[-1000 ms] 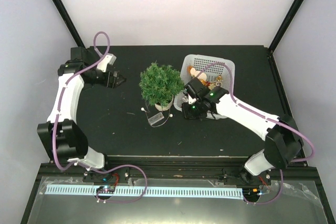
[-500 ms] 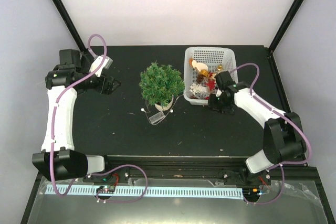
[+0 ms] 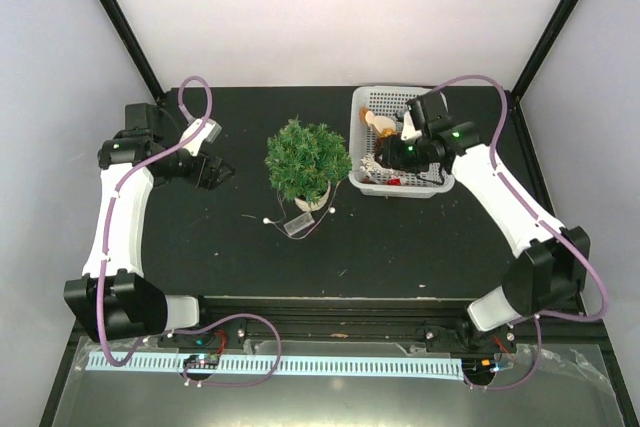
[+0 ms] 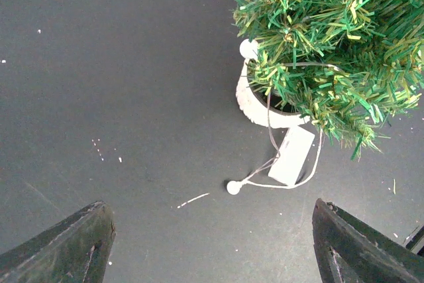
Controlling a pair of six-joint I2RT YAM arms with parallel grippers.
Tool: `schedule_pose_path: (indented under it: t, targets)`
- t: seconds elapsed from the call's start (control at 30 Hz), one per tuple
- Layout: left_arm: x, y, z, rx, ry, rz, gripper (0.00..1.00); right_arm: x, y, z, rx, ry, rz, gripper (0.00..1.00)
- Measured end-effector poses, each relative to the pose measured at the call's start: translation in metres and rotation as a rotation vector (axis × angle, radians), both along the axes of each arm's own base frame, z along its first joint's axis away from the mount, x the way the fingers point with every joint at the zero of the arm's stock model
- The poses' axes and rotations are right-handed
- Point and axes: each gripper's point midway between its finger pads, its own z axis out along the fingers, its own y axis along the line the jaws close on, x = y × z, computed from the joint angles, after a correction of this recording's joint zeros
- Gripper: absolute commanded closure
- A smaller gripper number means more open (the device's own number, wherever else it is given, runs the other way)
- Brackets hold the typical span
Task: Decorate the small christmas tree
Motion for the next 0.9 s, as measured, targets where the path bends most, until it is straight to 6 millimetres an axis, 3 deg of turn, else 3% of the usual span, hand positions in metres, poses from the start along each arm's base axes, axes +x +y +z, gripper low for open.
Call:
schedule_pose_path:
  t: [0.07,0.33,0.47,0.73,0.9]
  targets:
    - [0.001,-0.001,0.001,-0.003,-0.01,-0.004,0.18,0.006,0.003,-0.006,-0.013,0.015,0.019,0.54]
    - [0.005,-0.003,-0.006,-0.029,0.021,-0.016,0.18,0.018,0.016,-0.072,-0.06,0.176,0.066,0.53]
    - [0.007,-0.003,-0.009,-0.035,0.046,-0.016,0.18,0.031,0.024,-0.094,-0.045,0.223,0.072,0.48]
    - [0.009,-0.003,-0.01,-0.04,0.067,-0.007,0.18,0.057,0.041,-0.122,0.016,0.281,0.074,0.44]
    - [0.012,-0.002,-0.011,-0.04,0.075,-0.006,0.18,0.061,0.046,-0.129,0.046,0.3,0.073,0.57]
